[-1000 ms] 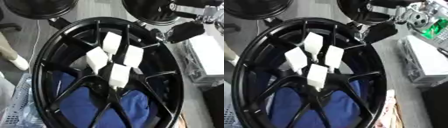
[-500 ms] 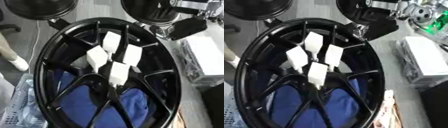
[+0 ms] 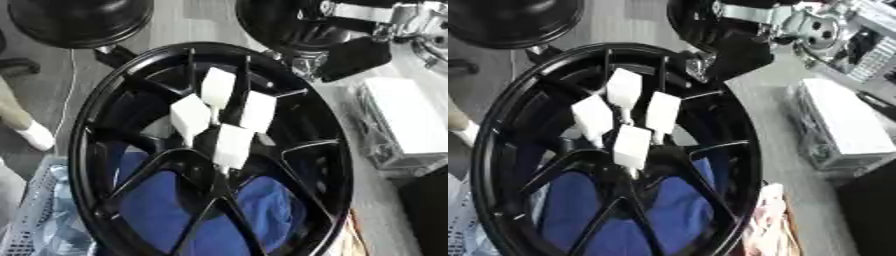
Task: Pull the pin out of the wheel hub.
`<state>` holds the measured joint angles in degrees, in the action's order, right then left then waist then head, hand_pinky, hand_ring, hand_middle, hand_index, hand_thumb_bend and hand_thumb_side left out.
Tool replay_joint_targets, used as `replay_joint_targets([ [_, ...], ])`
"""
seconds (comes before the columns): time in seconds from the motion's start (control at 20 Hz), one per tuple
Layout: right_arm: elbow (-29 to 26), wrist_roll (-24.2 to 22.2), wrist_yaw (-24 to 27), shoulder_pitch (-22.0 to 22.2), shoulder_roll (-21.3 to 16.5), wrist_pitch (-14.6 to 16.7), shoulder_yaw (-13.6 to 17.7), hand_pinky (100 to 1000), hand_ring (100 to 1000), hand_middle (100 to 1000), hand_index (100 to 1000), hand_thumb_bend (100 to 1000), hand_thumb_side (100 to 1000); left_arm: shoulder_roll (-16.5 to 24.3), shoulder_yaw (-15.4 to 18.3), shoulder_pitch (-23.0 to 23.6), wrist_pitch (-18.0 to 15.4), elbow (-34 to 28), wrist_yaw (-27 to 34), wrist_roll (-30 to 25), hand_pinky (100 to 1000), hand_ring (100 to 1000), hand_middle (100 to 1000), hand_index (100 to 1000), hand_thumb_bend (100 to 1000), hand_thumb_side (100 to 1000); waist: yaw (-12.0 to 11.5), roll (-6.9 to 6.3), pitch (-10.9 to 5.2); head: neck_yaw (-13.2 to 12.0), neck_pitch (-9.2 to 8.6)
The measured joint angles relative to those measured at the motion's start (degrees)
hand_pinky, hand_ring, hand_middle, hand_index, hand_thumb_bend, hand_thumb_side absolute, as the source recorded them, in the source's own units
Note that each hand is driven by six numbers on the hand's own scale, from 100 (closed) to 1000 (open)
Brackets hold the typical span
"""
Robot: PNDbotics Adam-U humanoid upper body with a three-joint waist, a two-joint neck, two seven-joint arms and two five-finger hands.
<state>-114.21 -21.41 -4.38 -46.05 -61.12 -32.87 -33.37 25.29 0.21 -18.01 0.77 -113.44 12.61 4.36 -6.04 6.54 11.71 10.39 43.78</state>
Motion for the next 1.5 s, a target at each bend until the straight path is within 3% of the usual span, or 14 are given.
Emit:
replay_joint_targets([
  [0.45, 0.0, -0.44, 0.0, -1.8, 4.22, -3.22, -3.05, 791, 770, 696, 781, 247, 432, 0.0, 0.0, 1.04, 0.51, 0.0, 0.05, 0.01, 925, 742, 698, 756, 100, 710, 0.6, 0.23, -0.84, -0.79, 0.0],
  [1.05, 0.0, -2.0, 0.5, 0.77, 4.57, -1.76, -3.33, 802, 769, 694, 795, 413, 344, -0.02, 0.0, 1.42, 0.77, 0.0, 0.4, -0.05, 926, 742, 684, 753, 100, 711, 0.79, 0.54, -0.9, -1.65, 0.0],
  [1.5, 0.0, -0.06, 0.19, 2.82, 5.48, -4.09, -3.94, 814, 779, 707, 813, 405, 354, -0.03, -0.01, 1.43, 0.88, 0.0, 0.48, -0.17, 928, 740, 676, 750, 100, 716, 0.69, 0.58, -0.71, -1.39, 0.0],
])
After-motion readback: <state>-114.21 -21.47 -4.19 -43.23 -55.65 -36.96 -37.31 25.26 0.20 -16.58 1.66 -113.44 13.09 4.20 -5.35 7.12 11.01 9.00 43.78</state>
